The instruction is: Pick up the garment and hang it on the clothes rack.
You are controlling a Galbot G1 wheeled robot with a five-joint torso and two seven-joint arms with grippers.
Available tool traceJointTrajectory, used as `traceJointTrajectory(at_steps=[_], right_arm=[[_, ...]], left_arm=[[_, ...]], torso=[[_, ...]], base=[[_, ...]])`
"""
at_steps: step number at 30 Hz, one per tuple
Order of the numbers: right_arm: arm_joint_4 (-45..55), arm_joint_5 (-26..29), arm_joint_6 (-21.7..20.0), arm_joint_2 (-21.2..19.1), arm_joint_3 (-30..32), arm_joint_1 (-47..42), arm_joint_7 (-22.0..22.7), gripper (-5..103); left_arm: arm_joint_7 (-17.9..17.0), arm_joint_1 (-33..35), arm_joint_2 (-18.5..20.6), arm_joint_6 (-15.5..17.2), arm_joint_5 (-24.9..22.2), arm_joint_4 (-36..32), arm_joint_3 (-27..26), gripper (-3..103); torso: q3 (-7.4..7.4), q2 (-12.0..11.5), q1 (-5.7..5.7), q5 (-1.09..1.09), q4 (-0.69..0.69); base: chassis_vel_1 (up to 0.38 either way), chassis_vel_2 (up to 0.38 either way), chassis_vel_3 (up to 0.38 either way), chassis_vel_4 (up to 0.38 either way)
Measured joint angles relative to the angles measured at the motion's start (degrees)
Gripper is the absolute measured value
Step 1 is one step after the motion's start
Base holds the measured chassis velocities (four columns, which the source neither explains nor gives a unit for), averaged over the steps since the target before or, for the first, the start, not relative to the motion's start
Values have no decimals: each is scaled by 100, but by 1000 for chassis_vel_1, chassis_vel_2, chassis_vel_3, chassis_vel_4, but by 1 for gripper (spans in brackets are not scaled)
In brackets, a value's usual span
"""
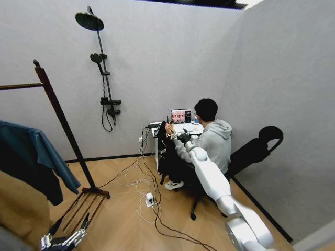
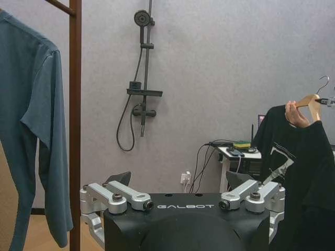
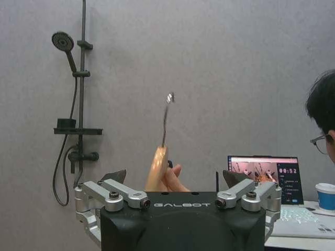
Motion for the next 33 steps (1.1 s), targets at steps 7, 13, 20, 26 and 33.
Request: traceJointTrajectory(at_steps=[7,13,20,26,33], right_arm=[[-764,-350,175,85,37,311,-359,100],[-876,-376,215,91,55,358,-585,81],[-1021,-453,223,172,76,452,-723,53],[-1023,-563,238,187,82,470,-769,37],[-739,-738,250,126,72,337,-731,11]], left_arm=[[0,0,0,0,0,0,0,100],[0,0,0,0,0,0,0,100],[0,0,0,0,0,0,0,100],[0,0,0,0,0,0,0,100],[0,0,0,0,1,0,0,100]], torso=[[0,0,0,0,0],[0,0,0,0,-1],[0,0,-1,0,1],[0,0,-1,0,1],[0,0,0,2,1]], base=[[0,0,0,0],[0,0,0,0],[0,0,0,0],[0,0,0,0],[0,0,0,0]])
